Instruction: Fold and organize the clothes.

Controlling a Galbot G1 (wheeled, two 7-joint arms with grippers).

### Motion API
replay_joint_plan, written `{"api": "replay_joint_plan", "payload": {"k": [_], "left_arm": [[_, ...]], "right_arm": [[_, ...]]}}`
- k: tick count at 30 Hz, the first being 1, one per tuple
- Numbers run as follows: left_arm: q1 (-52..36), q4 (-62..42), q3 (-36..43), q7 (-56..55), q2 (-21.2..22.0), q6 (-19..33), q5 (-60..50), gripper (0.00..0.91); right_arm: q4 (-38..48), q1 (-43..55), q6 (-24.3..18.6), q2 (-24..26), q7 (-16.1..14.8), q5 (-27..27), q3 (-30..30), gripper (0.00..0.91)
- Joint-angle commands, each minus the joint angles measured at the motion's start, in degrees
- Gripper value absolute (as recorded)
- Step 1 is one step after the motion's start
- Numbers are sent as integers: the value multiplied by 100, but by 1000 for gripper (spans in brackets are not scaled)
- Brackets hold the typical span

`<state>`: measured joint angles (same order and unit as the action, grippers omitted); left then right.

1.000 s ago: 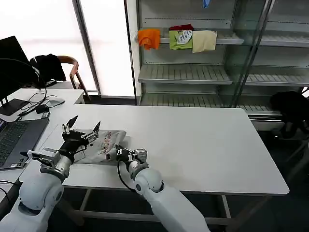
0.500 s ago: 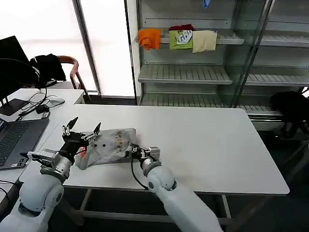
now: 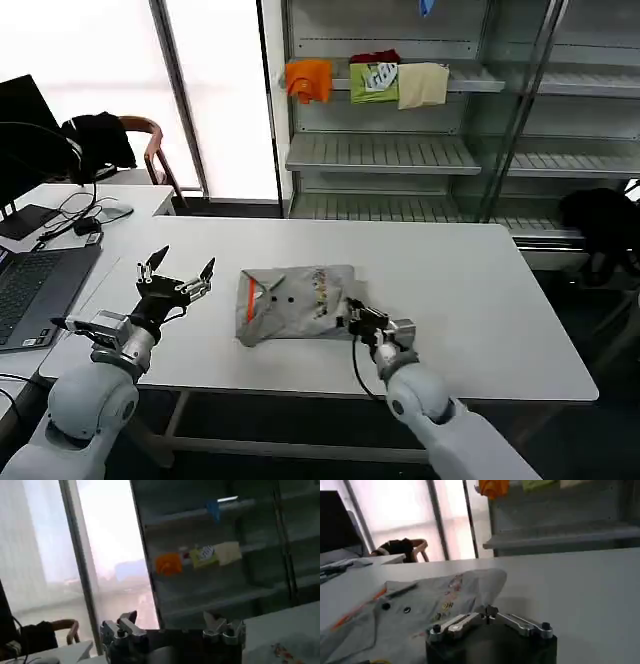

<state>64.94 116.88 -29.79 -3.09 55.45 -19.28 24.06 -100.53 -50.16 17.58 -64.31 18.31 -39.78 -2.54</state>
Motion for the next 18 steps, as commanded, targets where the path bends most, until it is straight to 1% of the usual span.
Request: {"api": "replay_joint_plan", "payload": {"k": [1,2,4,9,12,15,18], "left_arm": [[21,43,5,3,-6,-3,-4,907],[33,54,-5,2,-11,-3,-4,907],[58,69,-35,4,-19,-2,-2,907],[120,101,-108,5,-44,3,6,907],[145,115,-146,4,-51,2,16,907],[169,130,-159,3,-54,1,20,907],[166,139,-152,3,-47,-3,17,907]], "right_arm": [[-508,-1244,-221,929,-163,868,583,907],[-449,-1282,-223,945,-188,1089,584,907],[-424,-1315,-211,974,-201,1226,595,907],[-548,-1256,-241,1008,-204,1295,814,907],[-793,-1244,-450,1087,-266,1294,1014,907],[-1087,-1277,-627,1193,-391,1291,1270,907],[-1378,-1318,-871,1285,-535,1153,1504,907]]}}
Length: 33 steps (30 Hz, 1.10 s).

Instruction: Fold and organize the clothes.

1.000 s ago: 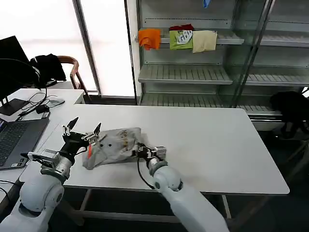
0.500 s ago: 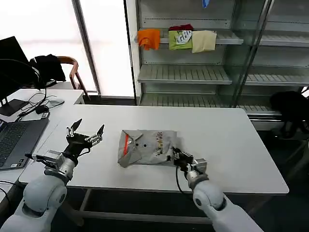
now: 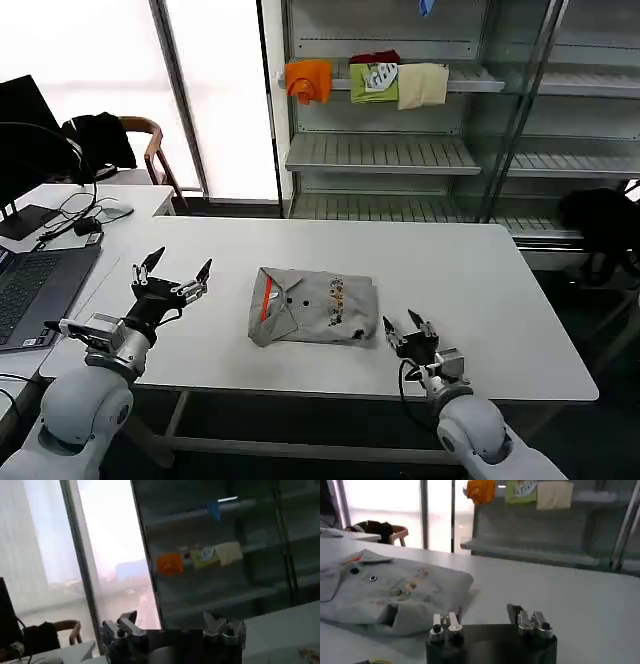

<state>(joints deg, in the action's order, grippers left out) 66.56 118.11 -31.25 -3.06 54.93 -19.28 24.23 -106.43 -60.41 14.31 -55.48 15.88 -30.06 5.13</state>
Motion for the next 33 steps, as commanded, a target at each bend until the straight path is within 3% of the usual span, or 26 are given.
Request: {"api": "replay_joint_plan", "payload": {"k": [1,5,9,17,26,28,33], "left_arm": [[2,20,1,-1,9,-6,0,907],[-4,33,45,-5,28,-13,-8,907],[-2,34,52,-4,20,-12,-14,907],[-9,25,63,-3,9,-11,-14,907],[-34,5,107,-4,40,-10,-29,907],[-35,4,111,-4,44,-9,-32,907],[-42,-33,101,-1,43,-2,-31,907]], "right_arm": [[-854,-312,-589,424,-335,115,764,907],[-1004,-438,-614,445,-475,-261,642,907],[-930,-458,-515,325,-651,-139,401,907],[-294,149,-37,-101,-590,-20,-11,907],[252,410,337,-387,-691,414,-413,907],[243,341,564,-340,-801,604,-445,907],[226,122,661,-43,-1049,947,-522,907]]}}
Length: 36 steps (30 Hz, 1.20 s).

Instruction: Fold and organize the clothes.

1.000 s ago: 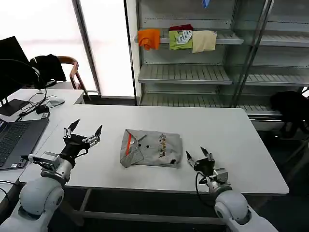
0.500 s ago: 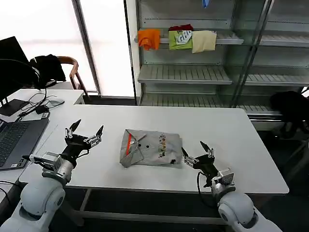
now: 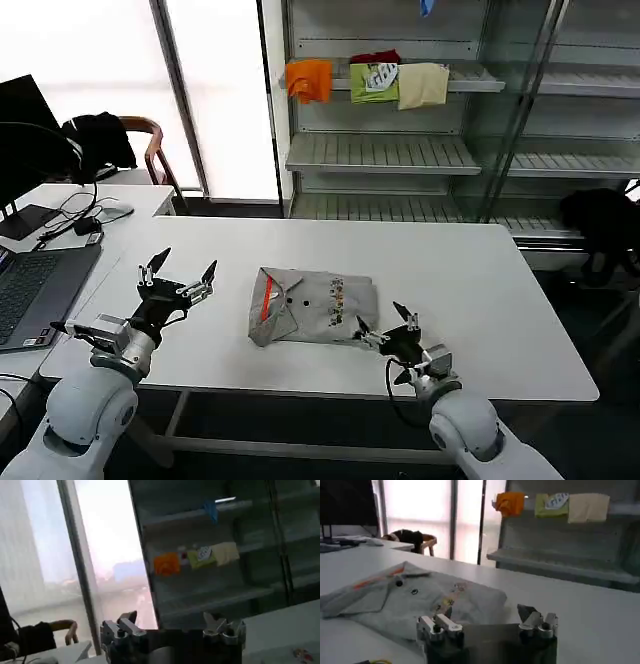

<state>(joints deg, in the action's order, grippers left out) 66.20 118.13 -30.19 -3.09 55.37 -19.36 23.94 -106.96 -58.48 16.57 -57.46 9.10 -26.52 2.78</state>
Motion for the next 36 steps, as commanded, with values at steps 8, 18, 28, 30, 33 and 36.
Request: {"api": "replay_joint_plan", "payload": {"k": [8,18,28,30,33,36], "left_arm": [[-19,-61,1,4,-10,11,-1,907],[41,-19,-98,-2,-17,16,-6,907],[892,19,-225,-435,201,365,-362,907],[1287,-118,-331,-536,288,720,-371,907],[1693,-387,-559,-587,525,1208,-362,907],[2034,-572,-687,-542,719,1787,-377,907]], "right_arm": [[72,-328,472,364,-286,605,103,907],[-802,-436,-1325,315,-328,127,749,907],[-1115,-1389,-1762,451,599,49,1611,907],[-1049,-1773,-1879,468,801,65,1896,907],[-903,-2425,-2342,473,1105,229,2265,907],[-757,-2876,-2809,323,1137,536,2572,907]]}}
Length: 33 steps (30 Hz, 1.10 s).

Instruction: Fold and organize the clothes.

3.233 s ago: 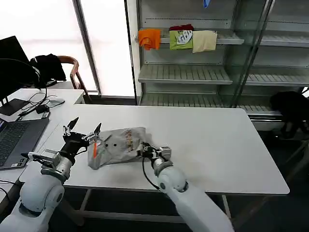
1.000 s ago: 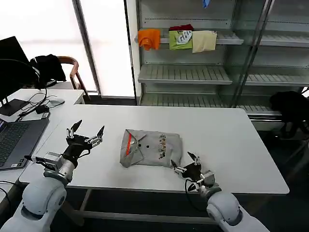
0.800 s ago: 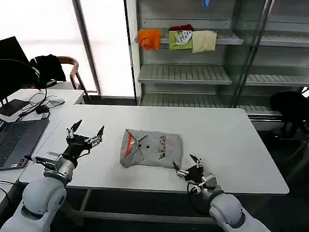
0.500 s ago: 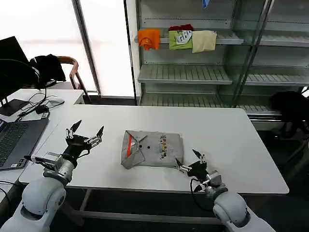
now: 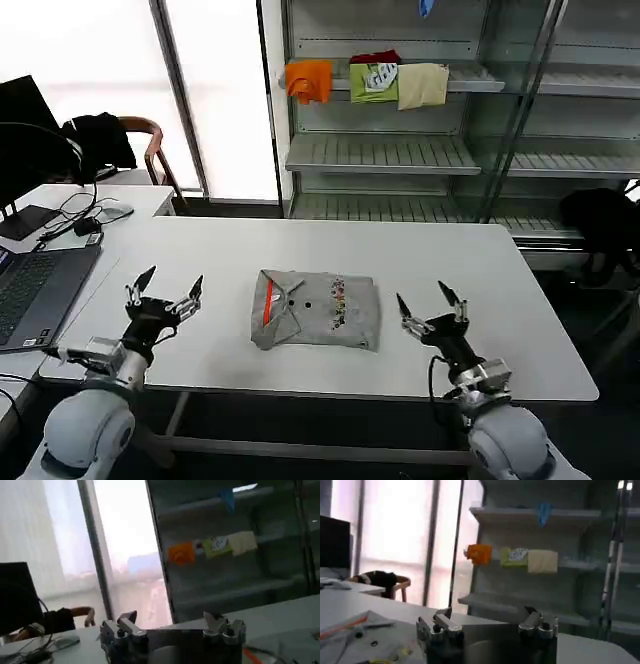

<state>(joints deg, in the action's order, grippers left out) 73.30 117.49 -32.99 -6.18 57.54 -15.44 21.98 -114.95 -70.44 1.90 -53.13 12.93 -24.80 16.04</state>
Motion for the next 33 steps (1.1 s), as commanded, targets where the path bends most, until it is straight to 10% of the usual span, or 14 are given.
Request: {"api": "replay_joint_plan", "payload": {"k": [1,33], "left_arm": [[1417,-508,-427,-191,564,1570,-196,907],[1742,-204,-596,57,765,2213,-70,907]], "right_arm": [[65,-1808,-1544,-180,727,384,1405,907],[-149,-2256,-2082,-334,541,491,1403,907]]}}
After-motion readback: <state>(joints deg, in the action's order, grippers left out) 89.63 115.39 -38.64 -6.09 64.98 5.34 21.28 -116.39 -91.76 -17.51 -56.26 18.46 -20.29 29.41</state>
